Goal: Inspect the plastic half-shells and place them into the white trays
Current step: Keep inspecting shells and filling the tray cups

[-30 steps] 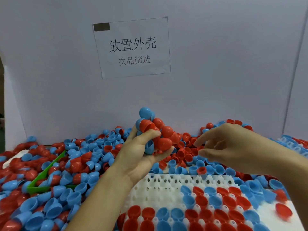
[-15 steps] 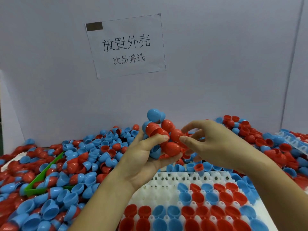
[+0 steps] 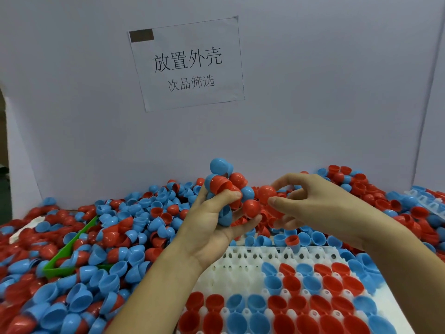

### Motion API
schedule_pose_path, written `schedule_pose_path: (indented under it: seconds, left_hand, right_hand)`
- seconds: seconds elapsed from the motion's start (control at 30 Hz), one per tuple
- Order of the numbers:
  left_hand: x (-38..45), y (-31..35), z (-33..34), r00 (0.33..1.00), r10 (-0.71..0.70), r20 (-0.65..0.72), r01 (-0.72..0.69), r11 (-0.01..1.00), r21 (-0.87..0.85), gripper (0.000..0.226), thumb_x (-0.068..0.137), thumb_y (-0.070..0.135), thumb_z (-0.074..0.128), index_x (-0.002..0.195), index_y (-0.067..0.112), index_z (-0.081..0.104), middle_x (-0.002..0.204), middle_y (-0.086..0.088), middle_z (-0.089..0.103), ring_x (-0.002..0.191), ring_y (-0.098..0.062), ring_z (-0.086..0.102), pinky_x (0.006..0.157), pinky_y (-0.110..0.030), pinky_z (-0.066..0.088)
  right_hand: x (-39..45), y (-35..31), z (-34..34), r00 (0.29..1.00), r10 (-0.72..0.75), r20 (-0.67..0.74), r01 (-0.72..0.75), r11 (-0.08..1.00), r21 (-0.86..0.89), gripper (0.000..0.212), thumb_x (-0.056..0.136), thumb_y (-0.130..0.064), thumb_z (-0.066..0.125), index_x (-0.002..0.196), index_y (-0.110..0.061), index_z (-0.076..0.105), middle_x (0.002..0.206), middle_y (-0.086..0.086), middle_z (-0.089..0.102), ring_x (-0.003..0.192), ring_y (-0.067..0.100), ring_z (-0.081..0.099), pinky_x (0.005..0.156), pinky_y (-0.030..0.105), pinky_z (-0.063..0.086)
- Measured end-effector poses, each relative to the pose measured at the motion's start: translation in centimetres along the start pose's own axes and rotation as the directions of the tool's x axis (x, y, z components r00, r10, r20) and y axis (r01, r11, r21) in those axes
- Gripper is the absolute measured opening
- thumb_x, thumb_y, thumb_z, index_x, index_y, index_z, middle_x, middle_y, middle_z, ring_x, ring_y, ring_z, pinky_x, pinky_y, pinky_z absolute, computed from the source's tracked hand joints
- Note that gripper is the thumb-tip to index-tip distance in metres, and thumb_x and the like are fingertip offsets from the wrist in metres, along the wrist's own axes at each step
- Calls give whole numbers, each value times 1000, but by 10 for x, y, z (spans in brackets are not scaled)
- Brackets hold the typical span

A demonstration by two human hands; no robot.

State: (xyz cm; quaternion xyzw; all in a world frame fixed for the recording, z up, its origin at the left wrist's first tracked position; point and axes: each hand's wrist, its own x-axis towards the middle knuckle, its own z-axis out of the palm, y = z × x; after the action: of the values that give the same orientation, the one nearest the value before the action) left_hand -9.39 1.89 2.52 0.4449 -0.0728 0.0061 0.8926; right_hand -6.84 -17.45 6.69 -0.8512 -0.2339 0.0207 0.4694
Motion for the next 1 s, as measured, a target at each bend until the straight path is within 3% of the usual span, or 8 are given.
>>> schedule_pose_path:
  seconds: [0.1, 0.2, 0.33, 0.5, 0.67, 0.8, 0.9, 1.0]
  left_hand:
    - [0, -1, 1, 1000, 1, -9, -1, 1000, 16, 40, 79, 3, 70, 116, 16, 66, 118, -19, 69, 103, -37, 71, 74, -52, 59]
    - [-1, -6, 3, 1000, -6, -6, 6, 999, 41, 35, 86, 3, 67, 118, 16, 63, 117, -19, 70, 103, -37, 71, 74, -54, 59]
    - [-1, -12, 5, 999, 16, -39, -15, 999, 29, 39, 83, 5, 68, 119, 20, 65, 111, -16, 73, 98, -32, 73, 70, -48, 60]
    - [0, -13, 5, 995, 39, -94, -34, 998, 55, 32, 93, 8, 65, 120, 24, 64, 105, -10, 76, 90, -25, 76, 64, -38, 60]
    - [2, -11, 2, 986, 42, -164, -42, 999, 6, 35, 89, 5, 67, 120, 22, 66, 114, -18, 71, 98, -33, 71, 61, -38, 59]
    - [4, -7, -1, 985, 34, -169, -40, 999, -31, 47, 81, 5, 71, 124, 21, 65, 120, -19, 68, 106, -37, 67, 61, -39, 59]
    - [4, -5, -1, 986, 32, -163, -36, 999, -19, 50, 73, 7, 74, 121, 21, 67, 118, -20, 69, 107, -37, 67, 61, -40, 59]
    - [3, -1, -3, 986, 40, -164, -46, 998, -34, 48, 70, 8, 75, 116, 21, 69, 118, -19, 70, 107, -39, 67, 61, -40, 60]
  right_hand:
    - [-1, -2, -1, 1000, -25, 13, 26, 999, -48, 14, 89, -43, 67, 101, -37, 63, 79, -15, 75, 73, 3, 73, 71, 22, 59]
    - [-4, -5, 2, 995, -101, 22, 103, 990, -95, 10, 86, -46, 69, 94, -40, 68, 80, -7, 74, 76, 11, 74, 78, 34, 62]
    - [-8, -10, 6, 978, -210, 16, 210, 968, -139, 9, 85, -38, 73, 92, -39, 69, 79, 0, 69, 76, 26, 72, 75, 47, 61]
    - [-9, -12, 5, 972, -234, -8, 230, 962, -148, 12, 82, -34, 77, 88, -40, 68, 78, -8, 69, 68, 18, 71, 70, 40, 62]
    - [-8, -9, -2, 969, -229, -92, 209, 959, -193, 11, 85, -29, 73, 85, -35, 64, 78, -9, 67, 66, 20, 71, 68, 33, 62]
    - [-7, -8, -2, 978, -187, -91, 168, 968, -184, 12, 88, -24, 63, 87, -35, 60, 81, 4, 68, 73, 23, 73, 71, 36, 62]
    - [-7, -9, 1, 989, -147, -33, 138, 972, -192, 20, 87, -34, 48, 93, -50, 59, 85, 15, 70, 74, 19, 74, 73, 40, 61]
    - [-6, -8, 1, 995, -97, 8, 97, 976, -196, 32, 97, -31, 37, 99, -47, 65, 94, -2, 74, 77, 4, 73, 77, 32, 62]
